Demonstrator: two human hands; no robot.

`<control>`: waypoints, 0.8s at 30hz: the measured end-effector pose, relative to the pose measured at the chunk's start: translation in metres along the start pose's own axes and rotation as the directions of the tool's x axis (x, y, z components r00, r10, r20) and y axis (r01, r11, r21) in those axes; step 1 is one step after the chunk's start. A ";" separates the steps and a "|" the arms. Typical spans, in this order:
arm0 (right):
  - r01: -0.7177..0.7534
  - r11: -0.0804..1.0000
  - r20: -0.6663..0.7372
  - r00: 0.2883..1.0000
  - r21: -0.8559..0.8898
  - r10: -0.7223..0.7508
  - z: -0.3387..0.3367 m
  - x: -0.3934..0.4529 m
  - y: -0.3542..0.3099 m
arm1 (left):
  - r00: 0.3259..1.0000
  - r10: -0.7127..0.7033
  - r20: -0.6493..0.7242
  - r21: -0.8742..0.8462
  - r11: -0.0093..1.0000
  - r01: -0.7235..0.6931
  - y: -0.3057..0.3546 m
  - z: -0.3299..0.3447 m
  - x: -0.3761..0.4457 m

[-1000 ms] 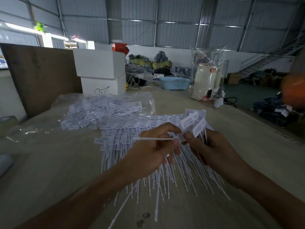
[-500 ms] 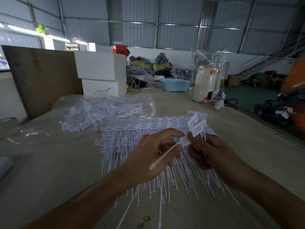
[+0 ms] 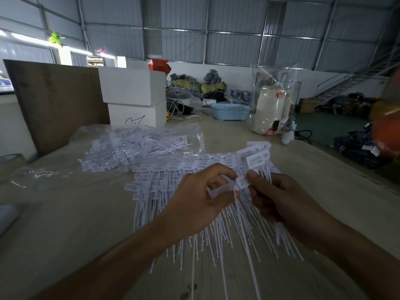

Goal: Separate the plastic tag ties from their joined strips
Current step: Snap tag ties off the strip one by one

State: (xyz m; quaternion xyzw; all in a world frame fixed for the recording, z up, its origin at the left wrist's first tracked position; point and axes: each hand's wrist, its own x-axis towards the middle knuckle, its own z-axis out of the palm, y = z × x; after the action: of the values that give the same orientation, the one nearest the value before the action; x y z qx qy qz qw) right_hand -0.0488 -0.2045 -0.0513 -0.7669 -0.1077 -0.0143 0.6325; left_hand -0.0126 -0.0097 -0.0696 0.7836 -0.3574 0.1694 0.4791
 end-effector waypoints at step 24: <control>0.380 0.663 -0.103 0.816 -0.646 -0.568 -0.009 0.008 0.013 | 0.999 -0.015 0.036 -0.172 0.985 0.021 -0.001 -0.001 -0.001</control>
State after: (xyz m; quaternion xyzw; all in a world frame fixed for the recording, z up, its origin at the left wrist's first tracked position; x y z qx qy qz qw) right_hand -0.0372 -0.2144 -0.0611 -0.8585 -0.1997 -0.3283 0.3396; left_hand -0.0124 -0.0081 -0.0710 0.7451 -0.3720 0.1200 0.5404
